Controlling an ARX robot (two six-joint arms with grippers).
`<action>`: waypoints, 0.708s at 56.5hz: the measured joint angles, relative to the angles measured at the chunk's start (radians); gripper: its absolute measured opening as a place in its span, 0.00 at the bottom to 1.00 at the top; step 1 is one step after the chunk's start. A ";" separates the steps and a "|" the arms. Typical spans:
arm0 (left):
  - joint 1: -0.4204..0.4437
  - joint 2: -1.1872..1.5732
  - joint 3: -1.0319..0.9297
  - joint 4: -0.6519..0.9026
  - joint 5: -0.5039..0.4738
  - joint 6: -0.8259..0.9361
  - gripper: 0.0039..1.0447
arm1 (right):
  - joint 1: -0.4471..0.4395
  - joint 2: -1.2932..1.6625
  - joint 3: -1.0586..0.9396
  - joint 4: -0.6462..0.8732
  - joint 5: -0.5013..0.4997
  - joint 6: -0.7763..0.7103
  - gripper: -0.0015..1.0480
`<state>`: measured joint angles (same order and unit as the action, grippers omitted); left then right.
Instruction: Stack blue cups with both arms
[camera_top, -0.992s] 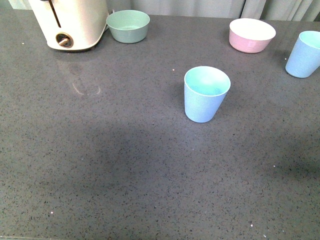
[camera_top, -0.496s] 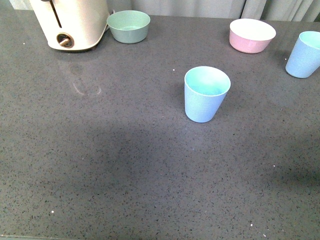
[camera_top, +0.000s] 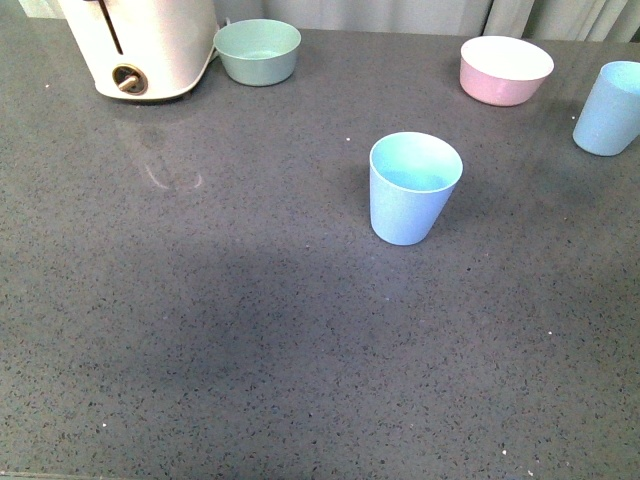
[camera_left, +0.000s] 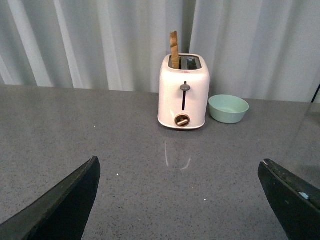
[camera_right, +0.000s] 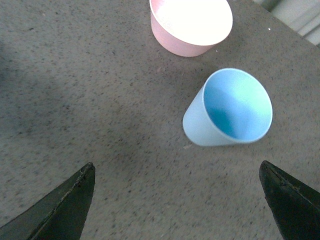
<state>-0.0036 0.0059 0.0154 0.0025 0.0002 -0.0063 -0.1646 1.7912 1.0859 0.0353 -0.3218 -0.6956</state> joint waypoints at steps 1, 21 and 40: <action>0.000 0.000 0.000 0.000 0.000 0.000 0.92 | 0.005 0.020 0.025 -0.009 0.009 -0.010 0.91; 0.000 0.000 0.000 0.000 0.000 0.000 0.92 | 0.030 0.191 0.196 -0.073 0.081 -0.085 0.91; 0.000 0.000 0.000 0.000 0.000 0.000 0.92 | 0.036 0.313 0.282 -0.101 0.108 -0.072 0.82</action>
<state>-0.0036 0.0059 0.0154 0.0025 0.0002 -0.0063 -0.1287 2.1044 1.3674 -0.0658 -0.2138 -0.7681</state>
